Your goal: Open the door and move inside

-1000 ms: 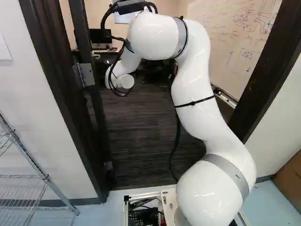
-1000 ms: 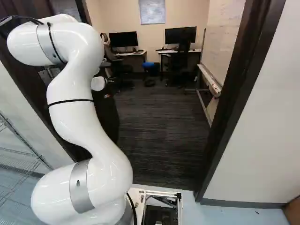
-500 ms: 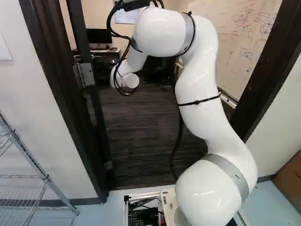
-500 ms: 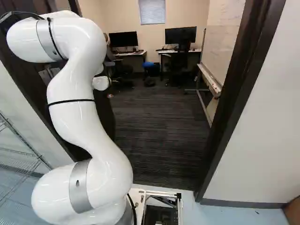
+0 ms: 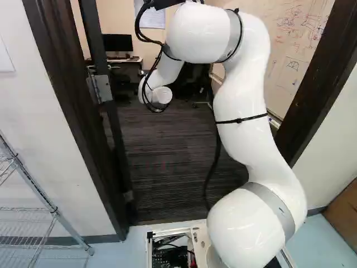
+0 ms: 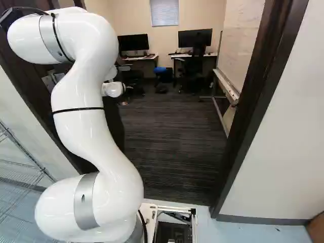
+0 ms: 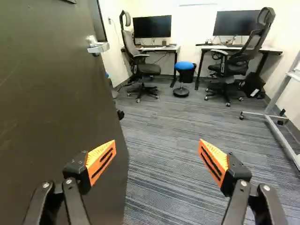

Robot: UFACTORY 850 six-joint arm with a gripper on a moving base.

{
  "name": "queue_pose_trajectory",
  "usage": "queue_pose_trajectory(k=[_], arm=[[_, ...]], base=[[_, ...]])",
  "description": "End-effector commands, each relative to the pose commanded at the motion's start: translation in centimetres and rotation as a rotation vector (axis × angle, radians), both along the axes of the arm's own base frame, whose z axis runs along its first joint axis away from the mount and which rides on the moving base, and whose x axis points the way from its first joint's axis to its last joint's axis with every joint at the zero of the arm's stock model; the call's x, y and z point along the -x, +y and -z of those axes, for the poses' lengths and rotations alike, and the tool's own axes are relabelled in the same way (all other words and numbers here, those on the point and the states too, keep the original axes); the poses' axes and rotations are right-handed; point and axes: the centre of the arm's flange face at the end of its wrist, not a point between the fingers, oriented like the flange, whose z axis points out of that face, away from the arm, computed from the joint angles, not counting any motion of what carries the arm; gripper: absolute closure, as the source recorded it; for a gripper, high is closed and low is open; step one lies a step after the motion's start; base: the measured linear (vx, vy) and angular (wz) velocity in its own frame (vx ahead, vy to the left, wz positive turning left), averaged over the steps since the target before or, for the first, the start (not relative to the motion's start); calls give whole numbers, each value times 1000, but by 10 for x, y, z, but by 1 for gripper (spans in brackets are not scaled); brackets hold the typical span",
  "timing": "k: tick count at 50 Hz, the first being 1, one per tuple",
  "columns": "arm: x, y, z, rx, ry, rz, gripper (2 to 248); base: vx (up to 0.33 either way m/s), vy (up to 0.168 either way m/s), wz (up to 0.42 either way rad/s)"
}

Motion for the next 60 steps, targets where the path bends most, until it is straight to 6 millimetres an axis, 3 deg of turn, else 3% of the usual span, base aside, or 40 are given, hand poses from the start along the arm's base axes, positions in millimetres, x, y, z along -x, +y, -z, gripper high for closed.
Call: queue_pose_trajectory(k=[60], arm=[[5, -97, -4, 11, 19, 136, 3]], base=[[0, 0, 0]])
